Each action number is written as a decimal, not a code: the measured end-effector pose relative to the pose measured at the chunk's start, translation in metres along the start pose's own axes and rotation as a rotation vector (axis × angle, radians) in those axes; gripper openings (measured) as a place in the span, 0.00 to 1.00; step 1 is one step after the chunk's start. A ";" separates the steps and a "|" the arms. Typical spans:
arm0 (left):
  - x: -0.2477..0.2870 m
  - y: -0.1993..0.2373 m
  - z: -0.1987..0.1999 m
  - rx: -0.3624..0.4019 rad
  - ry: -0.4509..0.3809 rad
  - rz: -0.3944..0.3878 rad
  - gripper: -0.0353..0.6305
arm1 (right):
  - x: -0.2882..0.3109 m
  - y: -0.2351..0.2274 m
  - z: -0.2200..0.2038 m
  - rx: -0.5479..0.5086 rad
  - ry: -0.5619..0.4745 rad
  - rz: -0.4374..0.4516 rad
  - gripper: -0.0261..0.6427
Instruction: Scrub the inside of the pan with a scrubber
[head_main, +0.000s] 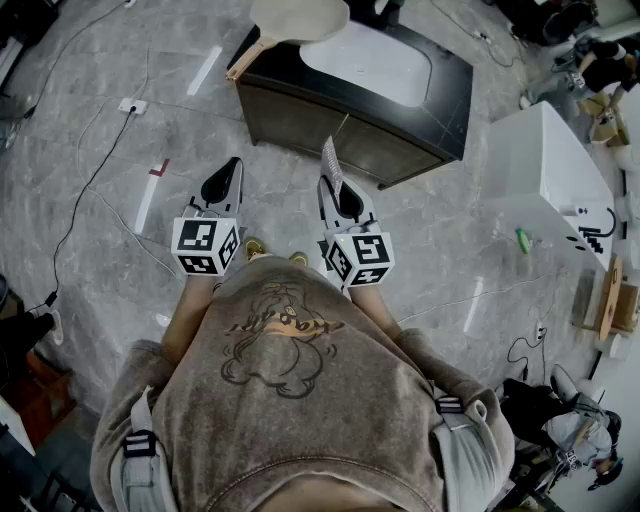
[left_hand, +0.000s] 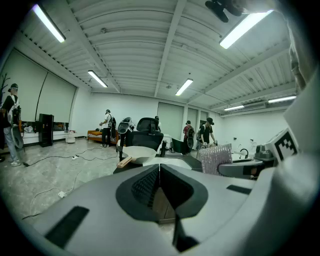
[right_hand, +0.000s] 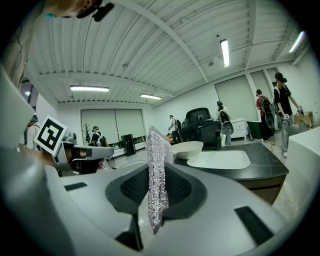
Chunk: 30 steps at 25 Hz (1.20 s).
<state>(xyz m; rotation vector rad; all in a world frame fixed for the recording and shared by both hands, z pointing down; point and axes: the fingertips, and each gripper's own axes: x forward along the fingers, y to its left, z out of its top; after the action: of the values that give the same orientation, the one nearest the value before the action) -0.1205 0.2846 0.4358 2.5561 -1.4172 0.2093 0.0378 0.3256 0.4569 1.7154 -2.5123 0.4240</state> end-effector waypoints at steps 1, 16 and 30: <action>0.001 0.000 0.001 0.002 0.000 -0.002 0.08 | 0.001 0.001 0.000 0.000 0.000 0.003 0.16; 0.012 -0.017 -0.008 0.004 -0.010 0.044 0.08 | -0.010 -0.009 -0.002 0.005 -0.029 0.094 0.16; 0.090 0.002 0.009 0.004 -0.027 0.033 0.08 | 0.023 -0.068 0.002 0.031 -0.025 0.040 0.16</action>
<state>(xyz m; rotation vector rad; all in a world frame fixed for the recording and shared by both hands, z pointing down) -0.0743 0.2078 0.4476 2.5489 -1.4712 0.1837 0.0926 0.2811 0.4725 1.6935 -2.5750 0.4504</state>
